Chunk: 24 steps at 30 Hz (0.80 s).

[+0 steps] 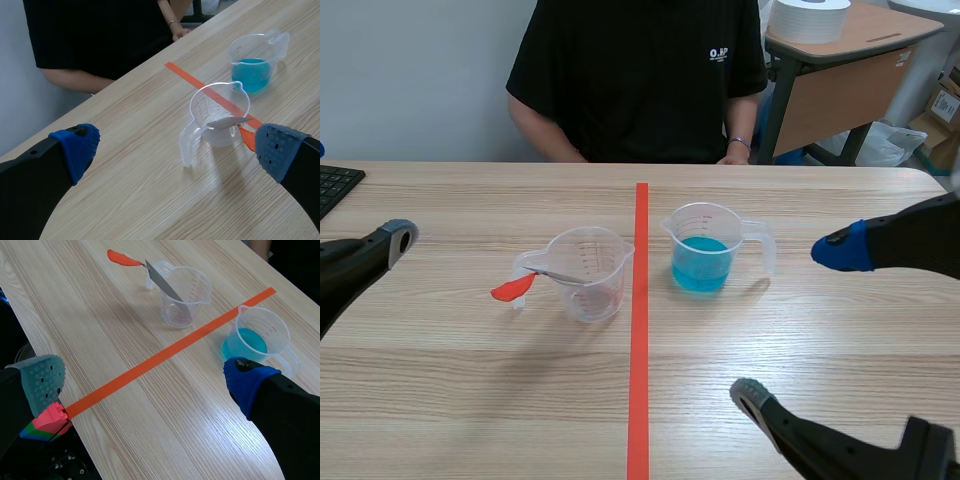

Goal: Do the redox reaction experiment.
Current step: 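Return to the home posture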

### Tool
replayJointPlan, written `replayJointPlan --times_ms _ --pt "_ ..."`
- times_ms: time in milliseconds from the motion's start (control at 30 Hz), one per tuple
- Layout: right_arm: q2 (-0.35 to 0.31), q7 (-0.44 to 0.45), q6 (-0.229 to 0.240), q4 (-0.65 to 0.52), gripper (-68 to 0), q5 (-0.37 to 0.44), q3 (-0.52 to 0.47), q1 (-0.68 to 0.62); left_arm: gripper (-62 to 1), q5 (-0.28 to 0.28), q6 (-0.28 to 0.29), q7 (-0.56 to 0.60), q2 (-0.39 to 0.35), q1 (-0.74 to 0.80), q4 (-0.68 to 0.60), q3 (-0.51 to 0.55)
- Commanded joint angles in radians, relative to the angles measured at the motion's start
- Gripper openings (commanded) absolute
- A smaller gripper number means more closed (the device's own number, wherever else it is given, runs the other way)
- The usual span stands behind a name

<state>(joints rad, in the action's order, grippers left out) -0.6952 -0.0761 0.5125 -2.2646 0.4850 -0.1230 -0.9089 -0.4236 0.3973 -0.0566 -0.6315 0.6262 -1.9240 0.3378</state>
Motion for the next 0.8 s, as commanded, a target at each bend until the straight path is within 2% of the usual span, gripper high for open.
replayJointPlan --times_ms 0,767 --pt "-0.008 0.015 -0.001 -0.002 0.4 0.008 -0.002 0.012 1.4 -0.009 0.0 0.001 0.005 0.005 -0.003 -0.002" --pt "-0.008 0.015 -0.001 -0.002 0.4 0.007 -0.002 0.012 1.4 -0.009 -0.001 -0.024 0.005 0.005 -0.003 -0.002"
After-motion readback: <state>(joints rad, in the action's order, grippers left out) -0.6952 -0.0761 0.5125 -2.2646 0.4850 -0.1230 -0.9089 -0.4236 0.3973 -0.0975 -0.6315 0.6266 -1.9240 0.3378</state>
